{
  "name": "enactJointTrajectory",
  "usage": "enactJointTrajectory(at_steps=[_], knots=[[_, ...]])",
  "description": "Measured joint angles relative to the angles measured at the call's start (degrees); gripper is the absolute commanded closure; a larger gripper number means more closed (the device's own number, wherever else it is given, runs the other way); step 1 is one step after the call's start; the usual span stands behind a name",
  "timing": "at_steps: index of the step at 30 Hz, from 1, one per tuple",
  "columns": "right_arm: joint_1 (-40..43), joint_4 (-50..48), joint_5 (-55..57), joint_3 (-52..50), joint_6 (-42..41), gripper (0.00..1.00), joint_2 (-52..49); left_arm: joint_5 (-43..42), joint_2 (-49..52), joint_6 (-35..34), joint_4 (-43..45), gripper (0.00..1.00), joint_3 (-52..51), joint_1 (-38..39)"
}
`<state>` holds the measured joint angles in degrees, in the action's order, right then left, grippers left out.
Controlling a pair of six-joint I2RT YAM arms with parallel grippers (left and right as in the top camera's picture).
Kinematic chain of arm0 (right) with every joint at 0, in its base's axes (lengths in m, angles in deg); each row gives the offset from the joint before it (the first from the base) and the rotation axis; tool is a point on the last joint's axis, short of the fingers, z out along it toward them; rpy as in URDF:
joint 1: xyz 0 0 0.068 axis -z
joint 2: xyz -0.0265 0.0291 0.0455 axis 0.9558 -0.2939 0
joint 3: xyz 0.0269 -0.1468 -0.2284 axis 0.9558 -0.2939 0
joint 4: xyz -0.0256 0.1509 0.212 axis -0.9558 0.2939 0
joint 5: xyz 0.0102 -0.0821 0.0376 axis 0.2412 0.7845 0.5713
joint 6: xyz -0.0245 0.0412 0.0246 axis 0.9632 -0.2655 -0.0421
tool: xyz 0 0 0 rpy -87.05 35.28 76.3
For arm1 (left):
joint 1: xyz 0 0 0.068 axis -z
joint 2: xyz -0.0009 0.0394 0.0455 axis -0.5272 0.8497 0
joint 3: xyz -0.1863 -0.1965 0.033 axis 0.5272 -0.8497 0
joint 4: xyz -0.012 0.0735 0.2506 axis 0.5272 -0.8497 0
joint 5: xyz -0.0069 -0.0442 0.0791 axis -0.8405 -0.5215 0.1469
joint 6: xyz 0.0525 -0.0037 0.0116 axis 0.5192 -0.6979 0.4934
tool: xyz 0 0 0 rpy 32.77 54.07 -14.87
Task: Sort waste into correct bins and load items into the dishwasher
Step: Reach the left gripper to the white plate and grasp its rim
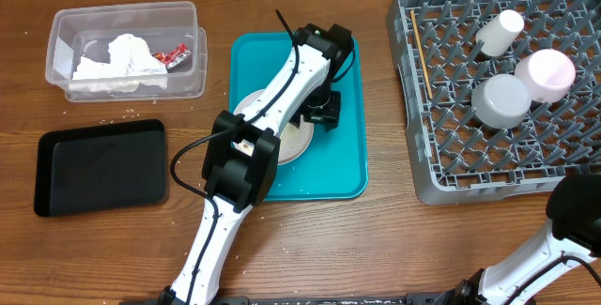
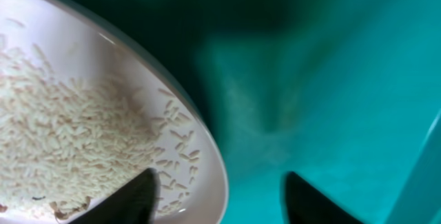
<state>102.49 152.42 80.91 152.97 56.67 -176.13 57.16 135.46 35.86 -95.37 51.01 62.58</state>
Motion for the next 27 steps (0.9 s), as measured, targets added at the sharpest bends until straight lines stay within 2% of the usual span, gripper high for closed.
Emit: enactJointTrajectory(at_steps=[2, 13, 16, 20, 23, 27], knots=[[0.00, 0.00, -0.02, 0.00, 0.00, 0.00, 0.00, -0.09, 0.00, -1.03, -0.11, 0.61, -0.90, 0.00], [0.00, 0.02, -0.02, 0.00, 0.00, 0.00, 0.00, 0.11, 0.00, -4.33, 1.09, 0.60, -2.84, 0.26], [0.00, 0.02, -0.02, 0.00, 0.02, 0.00, 0.00, 0.61, 0.00, -5.42, 1.62, 0.70, -2.91, 0.83], [0.00, 0.04, -0.02, 0.00, 0.00, 0.00, 0.00, 1.11, 0.00, -6.60, 2.56, 0.72, -3.56, 1.53], [0.00, 0.04, -0.02, 0.00, 0.02, 0.00, 0.00, 1.75, 0.00, -7.10, 2.51, 0.87, -4.31, 1.53], [0.00, 0.04, -0.02, 0.00, 0.00, 0.00, 0.00, 2.27, -0.15, -8.00, 2.38, 0.91, -4.70, 1.51]])
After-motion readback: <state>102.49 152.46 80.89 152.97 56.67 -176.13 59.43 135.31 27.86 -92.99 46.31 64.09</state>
